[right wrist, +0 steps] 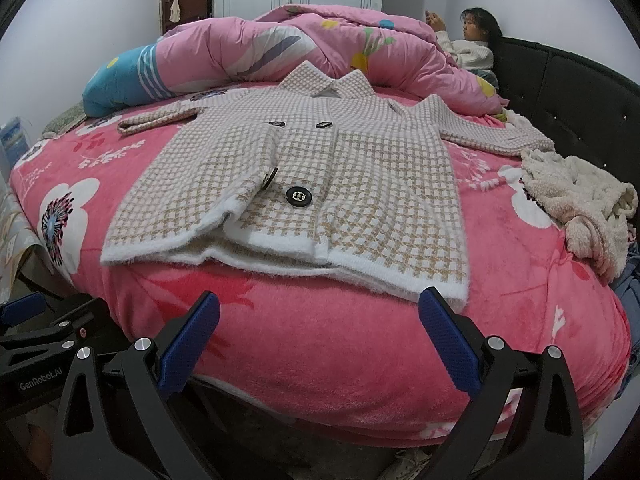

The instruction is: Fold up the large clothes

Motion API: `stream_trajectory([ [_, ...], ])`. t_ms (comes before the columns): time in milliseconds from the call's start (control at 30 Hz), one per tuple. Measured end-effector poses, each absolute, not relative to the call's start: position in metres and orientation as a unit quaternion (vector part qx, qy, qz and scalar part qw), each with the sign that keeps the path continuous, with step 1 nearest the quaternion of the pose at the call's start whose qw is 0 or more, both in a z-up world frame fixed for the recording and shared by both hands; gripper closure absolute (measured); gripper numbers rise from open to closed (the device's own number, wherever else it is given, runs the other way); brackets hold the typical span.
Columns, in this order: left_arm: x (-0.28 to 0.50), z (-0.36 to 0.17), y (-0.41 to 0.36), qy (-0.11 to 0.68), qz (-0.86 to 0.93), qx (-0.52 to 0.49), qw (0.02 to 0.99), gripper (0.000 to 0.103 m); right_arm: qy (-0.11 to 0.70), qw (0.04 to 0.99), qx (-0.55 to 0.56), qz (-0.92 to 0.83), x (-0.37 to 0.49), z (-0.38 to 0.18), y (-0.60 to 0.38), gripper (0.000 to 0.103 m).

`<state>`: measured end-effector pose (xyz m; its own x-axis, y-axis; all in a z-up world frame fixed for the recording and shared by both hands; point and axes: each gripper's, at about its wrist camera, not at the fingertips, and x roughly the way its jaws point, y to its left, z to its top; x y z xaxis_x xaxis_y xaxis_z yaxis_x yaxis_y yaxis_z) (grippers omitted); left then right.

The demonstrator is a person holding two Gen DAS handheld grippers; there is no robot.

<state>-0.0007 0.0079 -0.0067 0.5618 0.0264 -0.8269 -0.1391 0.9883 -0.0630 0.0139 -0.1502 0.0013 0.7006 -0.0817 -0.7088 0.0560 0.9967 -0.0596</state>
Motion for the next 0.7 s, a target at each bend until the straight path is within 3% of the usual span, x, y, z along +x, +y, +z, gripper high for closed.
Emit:
stream_trajectory([
  [700,0.001,-0.007,0.0135,0.466,0.05,-0.059,0.881,0.008,0.381,0.923,-0.02,-0.037,0.0156,0.0024,-0.1508,0.006],
])
